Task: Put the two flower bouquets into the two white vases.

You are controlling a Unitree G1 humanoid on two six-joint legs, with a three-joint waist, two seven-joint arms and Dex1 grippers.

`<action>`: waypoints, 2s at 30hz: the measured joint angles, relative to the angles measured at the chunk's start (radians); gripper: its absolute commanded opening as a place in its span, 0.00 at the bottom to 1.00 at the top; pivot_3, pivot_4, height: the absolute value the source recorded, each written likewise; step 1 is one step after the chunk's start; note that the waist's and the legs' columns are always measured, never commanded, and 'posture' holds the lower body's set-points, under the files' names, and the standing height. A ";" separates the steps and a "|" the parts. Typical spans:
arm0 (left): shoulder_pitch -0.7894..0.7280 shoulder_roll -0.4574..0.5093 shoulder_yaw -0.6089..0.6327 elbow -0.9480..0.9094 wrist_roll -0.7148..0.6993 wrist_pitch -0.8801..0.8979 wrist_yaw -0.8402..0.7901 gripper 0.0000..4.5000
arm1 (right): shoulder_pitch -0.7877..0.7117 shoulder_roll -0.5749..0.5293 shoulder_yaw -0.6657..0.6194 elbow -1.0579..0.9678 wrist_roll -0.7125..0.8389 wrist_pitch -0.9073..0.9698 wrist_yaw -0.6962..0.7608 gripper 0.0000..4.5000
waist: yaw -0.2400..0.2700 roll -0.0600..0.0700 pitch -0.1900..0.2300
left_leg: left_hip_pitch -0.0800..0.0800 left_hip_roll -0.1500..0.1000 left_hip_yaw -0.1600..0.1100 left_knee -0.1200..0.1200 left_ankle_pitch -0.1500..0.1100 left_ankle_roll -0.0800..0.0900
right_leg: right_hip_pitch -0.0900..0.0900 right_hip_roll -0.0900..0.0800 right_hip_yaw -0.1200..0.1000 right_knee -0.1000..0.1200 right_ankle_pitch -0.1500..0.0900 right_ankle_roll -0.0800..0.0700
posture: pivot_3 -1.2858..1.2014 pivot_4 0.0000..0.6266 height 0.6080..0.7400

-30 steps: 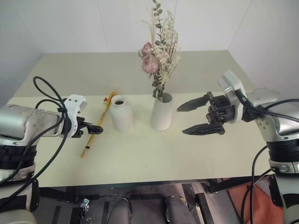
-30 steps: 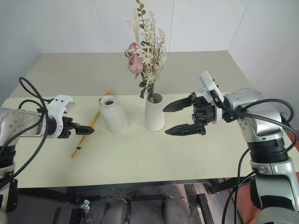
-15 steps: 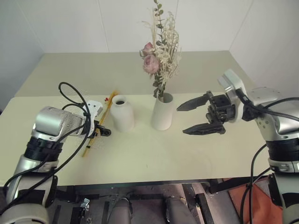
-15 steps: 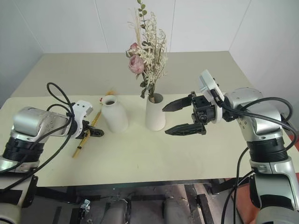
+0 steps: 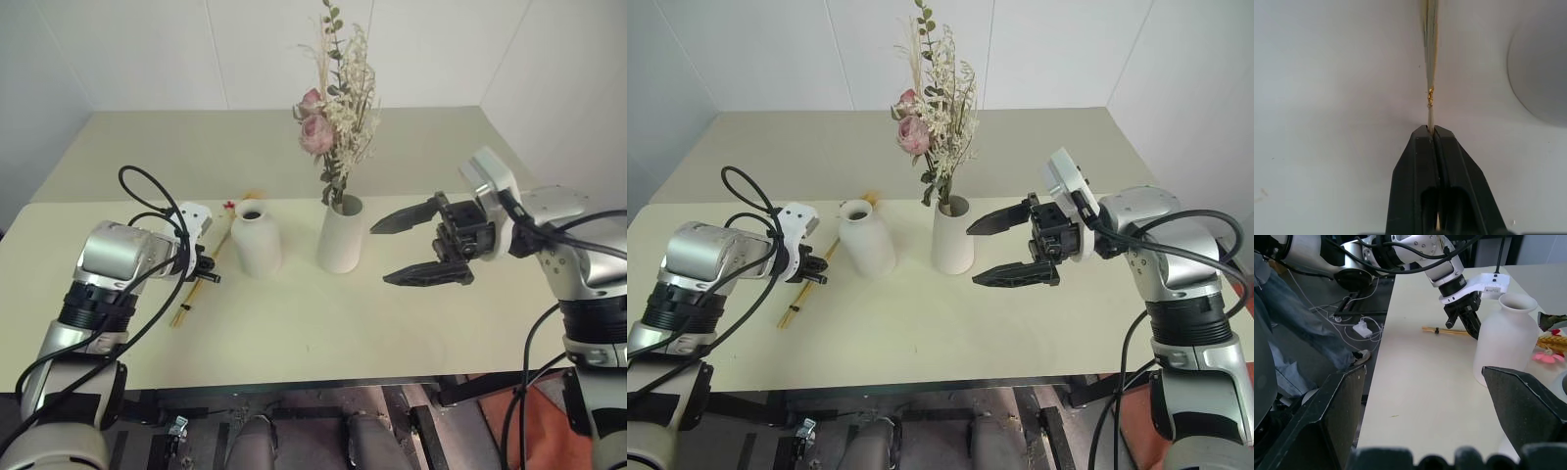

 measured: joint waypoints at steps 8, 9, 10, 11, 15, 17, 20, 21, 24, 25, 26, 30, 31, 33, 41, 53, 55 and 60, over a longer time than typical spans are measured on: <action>0.128 0.008 0.367 -0.155 -0.037 -0.317 -0.020 0.01 | 0.037 -0.002 -0.024 -0.002 0.002 0.000 -0.020 1.00 | 0.001 -0.001 0.000 | 0.000 0.001 0.000 0.001 0.000 0.000 | 0.000 0.000 0.000 0.000 0.003 -0.005 | 0.52 0.24 1.00; 0.128 0.006 0.432 -0.173 -0.062 -0.356 -0.029 0.01 | 0.042 -0.002 -0.024 -0.002 0.002 0.000 -0.024 1.00 | 0.001 -0.001 0.000 | 0.000 0.000 0.000 0.001 0.000 0.000 | 0.000 0.000 0.000 0.000 0.003 -0.004 | 0.52 0.24 1.00; 0.128 0.003 0.488 -0.193 -0.089 -0.389 -0.042 0.01 | 0.045 -0.002 -0.024 -0.003 0.003 0.000 -0.028 1.00 | 0.001 -0.001 0.000 | 0.000 0.000 0.000 0.001 0.000 0.000 | 0.001 -0.001 0.000 0.000 0.003 -0.004 | 0.52 0.24 1.00; 0.128 0.001 0.524 -0.208 -0.111 -0.405 -0.055 0.01 | 0.046 -0.002 -0.025 -0.003 0.003 0.000 -0.030 1.00 | 0.001 -0.001 0.000 | 0.000 0.000 0.000 0.001 0.000 0.000 | 0.001 0.000 0.000 0.000 0.003 -0.004 | 0.52 0.24 1.00; 0.146 0.010 0.633 -0.262 -0.252 -0.439 -0.181 0.01 | 0.061 -0.010 -0.038 -0.005 0.010 0.000 -0.041 1.00 | 0.003 -0.001 0.000 | 0.000 0.000 0.000 0.001 0.000 0.000 | 0.001 0.000 -0.001 0.000 0.002 -0.003 | 0.52 0.24 1.00; 0.145 0.011 0.669 -0.279 -0.334 -0.438 -0.229 0.01 | 0.072 -0.016 -0.055 -0.005 0.010 0.000 -0.047 1.00 | 0.004 -0.001 0.000 | 0.000 0.000 0.000 0.001 0.000 0.000 | 0.001 0.000 -0.001 0.000 0.002 -0.002 | 0.52 0.24 1.00; 0.106 0.005 0.681 -0.307 -0.418 -0.438 -0.245 0.01 | 0.074 -0.021 -0.064 -0.005 0.010 0.000 -0.067 1.00 | 0.004 -0.001 0.000 | 0.000 0.001 0.000 0.002 0.000 0.000 | 0.002 0.000 -0.001 0.000 0.001 0.000 | 0.52 0.24 1.00; 0.088 0.003 0.679 -0.315 -0.439 -0.440 -0.247 0.01 | 0.074 -0.021 -0.067 -0.005 0.009 0.000 -0.075 1.00 | 0.003 -0.001 0.000 | 0.000 0.000 0.000 0.002 0.000 0.000 | 0.002 0.000 -0.001 0.000 0.001 0.000 | 0.52 0.24 1.00; 0.046 -0.019 0.647 -0.327 -0.471 -0.469 -0.249 0.01 | 0.082 -0.021 -0.079 -0.005 0.008 0.000 -0.113 1.00 | 0.003 -0.001 0.000 | 0.001 0.000 0.000 0.002 0.000 0.000 | 0.002 0.000 -0.001 0.000 0.001 0.000 | 0.52 0.24 1.00; 0.041 -0.026 0.629 -0.326 -0.474 -0.480 -0.251 0.01 | 0.084 -0.021 -0.081 -0.006 0.006 0.000 -0.128 1.00 | 0.003 -0.001 0.000 | 0.001 0.000 0.000 0.002 0.000 0.000 | 0.002 0.000 0.000 0.000 0.001 0.000 | 0.52 0.24 1.00; 0.036 -0.038 0.604 -0.324 -0.474 -0.494 -0.254 0.01 | 0.089 -0.021 -0.091 -0.009 0.001 0.000 -0.150 1.00 | 0.003 -0.001 0.000 | 0.001 0.000 0.000 0.002 0.000 0.000 | 0.002 0.000 0.000 0.000 0.001 0.000 | 0.52 0.24 1.00; 0.022 -0.068 0.529 -0.290 -0.461 -0.543 -0.268 0.01 | 0.111 -0.012 -0.115 -0.039 -0.021 0.004 -0.276 1.00 | 0.002 -0.001 0.000 | 0.000 0.000 0.000 0.002 0.000 0.000 | 0.002 0.000 0.000 0.000 0.001 0.000 | 0.52 0.24 1.00; 0.021 -0.070 0.517 -0.282 -0.457 -0.551 -0.274 0.01 | 0.120 -0.008 -0.124 -0.049 -0.020 0.007 -0.307 1.00 | 0.001 -0.001 0.000 | 0.000 0.000 0.001 0.002 0.000 0.000 | 0.001 0.000 0.000 0.000 0.001 -0.001 | 0.52 0.24 1.00; 0.020 -0.071 0.497 -0.266 -0.451 -0.568 -0.284 0.01 | 0.137 -0.007 -0.150 -0.074 -0.019 0.021 -0.354 1.00 | 0.000 -0.001 0.000 | 0.000 0.000 0.001 0.002 0.000 0.000 | 0.001 0.000 0.000 0.000 0.001 -0.001 | 0.52 0.24 1.00; 0.003 -0.084 0.441 -0.181 -0.425 -0.620 -0.321 0.01 | 0.192 -0.012 -0.211 -0.160 0.033 0.049 -0.406 1.00 | 0.001 -0.001 0.000 | 0.001 0.000 0.000 0.002 0.000 0.000 | 0.002 0.000 0.000 0.000 0.001 0.001 | 0.52 0.24 1.00; -0.070 -0.124 0.383 -0.089 -0.381 -0.675 -0.355 0.01 | 0.200 -0.008 -0.222 -0.200 0.098 0.063 -0.436 1.00 | 0.001 -0.001 0.000 | 0.000 0.000 0.000 0.002 0.000 0.000 | 0.002 0.000 0.000 0.000 0.001 0.001 | 0.52 0.24 1.00; -0.073 -0.133 0.380 -0.068 -0.368 -0.698 -0.358 0.01 | 0.203 -0.008 -0.222 -0.201 0.098 0.063 -0.436 1.00 | 0.001 -0.001 0.000 | 0.000 0.000 0.000 0.002 0.000 0.000 | 0.002 0.000 0.000 0.000 0.001 0.000 | 0.52 0.24 1.00; -0.052 -0.208 0.372 -0.047 -0.321 -0.817 -0.366 0.01 | 0.205 -0.008 -0.222 -0.203 0.099 0.063 -0.436 1.00 | 0.003 -0.001 0.000 | 0.000 0.000 0.000 0.002 0.000 0.000 | 0.002 0.000 0.000 -0.001 0.002 -0.001 | 0.52 0.24 1.00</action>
